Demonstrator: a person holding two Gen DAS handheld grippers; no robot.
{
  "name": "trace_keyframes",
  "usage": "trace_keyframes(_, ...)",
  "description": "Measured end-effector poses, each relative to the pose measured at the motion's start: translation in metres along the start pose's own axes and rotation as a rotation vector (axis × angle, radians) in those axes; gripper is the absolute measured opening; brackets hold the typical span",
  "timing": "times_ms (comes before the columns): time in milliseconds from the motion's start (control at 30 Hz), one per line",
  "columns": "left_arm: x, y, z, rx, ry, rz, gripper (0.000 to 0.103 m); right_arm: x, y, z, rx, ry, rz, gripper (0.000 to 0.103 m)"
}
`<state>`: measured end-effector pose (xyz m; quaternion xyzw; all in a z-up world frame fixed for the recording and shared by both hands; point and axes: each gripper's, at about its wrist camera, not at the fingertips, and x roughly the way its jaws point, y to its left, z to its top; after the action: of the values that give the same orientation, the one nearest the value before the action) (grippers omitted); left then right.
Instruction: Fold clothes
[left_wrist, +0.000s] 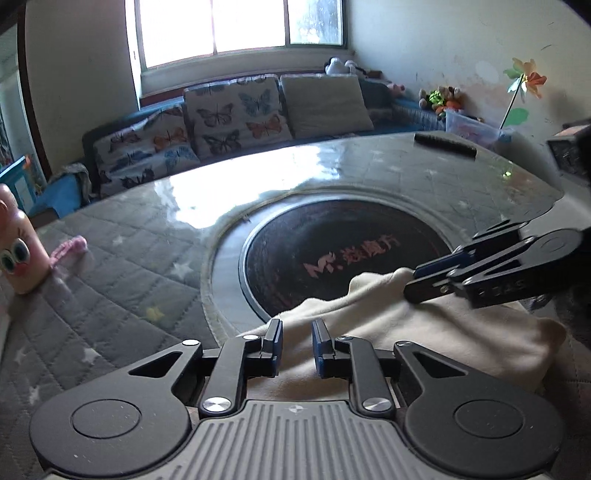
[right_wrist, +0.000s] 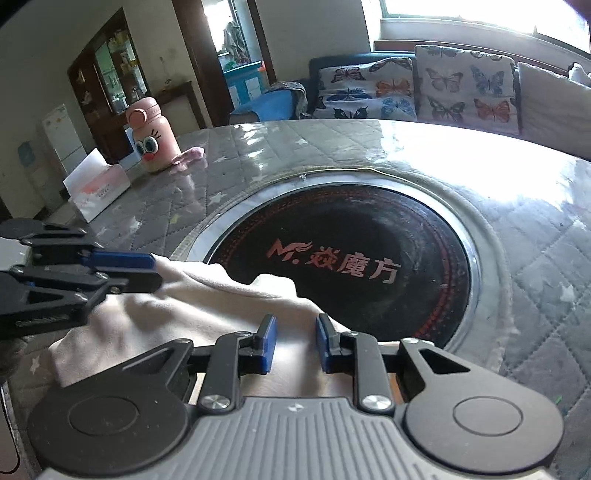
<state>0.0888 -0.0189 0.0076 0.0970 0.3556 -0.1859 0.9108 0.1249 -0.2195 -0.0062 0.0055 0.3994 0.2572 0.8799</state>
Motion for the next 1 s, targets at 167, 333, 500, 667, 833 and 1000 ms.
trace_keyframes(167, 0.011, 0.005, -0.002, -0.014, 0.018, 0.006, 0.019, -0.008, 0.008, 0.007, -0.024, -0.033, 0.006, 0.023)
trace_keyframes(333, 0.014, 0.004, -0.004, -0.012, 0.020, 0.015, 0.019, 0.008, 0.018, 0.014, -0.041, -0.020, 0.038, 0.023)
trace_keyframes(500, 0.007, 0.002, -0.001, -0.015, 0.004, 0.012, 0.019, 0.014, 0.019, 0.015, -0.043, -0.005, 0.021, 0.022)
trace_keyframes(667, 0.005, -0.006, 0.006, -0.005, -0.014, -0.012, 0.020, 0.004, 0.027, 0.016, -0.079, -0.023, 0.031, 0.023)
trace_keyframes(833, 0.020, -0.011, 0.006, 0.008, 0.019, -0.015, 0.020, 0.010, 0.029, 0.012, -0.101, 0.004, 0.028, 0.023)
trace_keyframes(1000, 0.024, -0.010, 0.005, 0.002, 0.021, -0.014, 0.021, -0.005, 0.029, 0.008, -0.107, -0.006, 0.037, 0.024)
